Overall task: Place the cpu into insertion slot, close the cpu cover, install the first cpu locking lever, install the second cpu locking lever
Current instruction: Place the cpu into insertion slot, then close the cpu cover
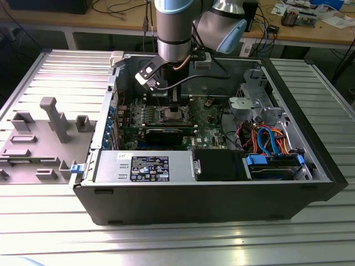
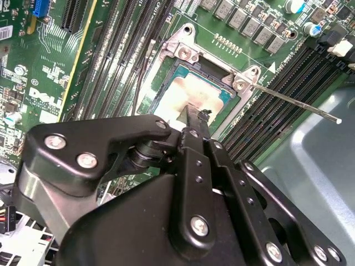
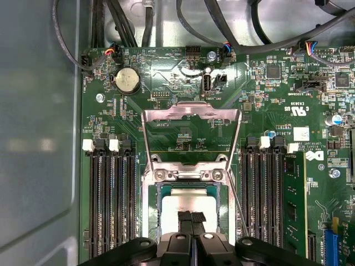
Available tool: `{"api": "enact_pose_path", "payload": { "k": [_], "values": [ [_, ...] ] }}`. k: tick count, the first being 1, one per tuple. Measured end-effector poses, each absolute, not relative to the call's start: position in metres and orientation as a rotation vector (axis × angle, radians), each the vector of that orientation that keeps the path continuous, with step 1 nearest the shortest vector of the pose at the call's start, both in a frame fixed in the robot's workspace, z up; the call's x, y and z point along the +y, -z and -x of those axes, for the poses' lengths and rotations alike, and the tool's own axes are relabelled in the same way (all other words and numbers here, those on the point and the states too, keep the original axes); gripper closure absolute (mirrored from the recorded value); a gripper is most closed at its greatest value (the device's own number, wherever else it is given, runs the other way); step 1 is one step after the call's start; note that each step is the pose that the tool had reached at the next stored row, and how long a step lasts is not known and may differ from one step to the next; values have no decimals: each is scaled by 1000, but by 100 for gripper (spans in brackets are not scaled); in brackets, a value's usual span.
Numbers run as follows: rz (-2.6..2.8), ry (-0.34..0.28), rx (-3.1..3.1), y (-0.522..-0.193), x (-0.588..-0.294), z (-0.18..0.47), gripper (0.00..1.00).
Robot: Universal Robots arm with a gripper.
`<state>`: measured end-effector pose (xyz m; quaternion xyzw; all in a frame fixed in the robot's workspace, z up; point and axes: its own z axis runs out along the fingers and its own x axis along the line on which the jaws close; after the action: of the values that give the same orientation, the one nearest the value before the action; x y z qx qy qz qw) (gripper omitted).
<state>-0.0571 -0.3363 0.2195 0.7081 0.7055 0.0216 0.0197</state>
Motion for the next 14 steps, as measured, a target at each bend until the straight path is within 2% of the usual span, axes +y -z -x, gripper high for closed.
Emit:
{"api": "enact_pose_path", "payload": {
  "k": [14],
  "values": [
    [-2198, -65, 2191, -219, -336, 56, 89]
  ]
}}
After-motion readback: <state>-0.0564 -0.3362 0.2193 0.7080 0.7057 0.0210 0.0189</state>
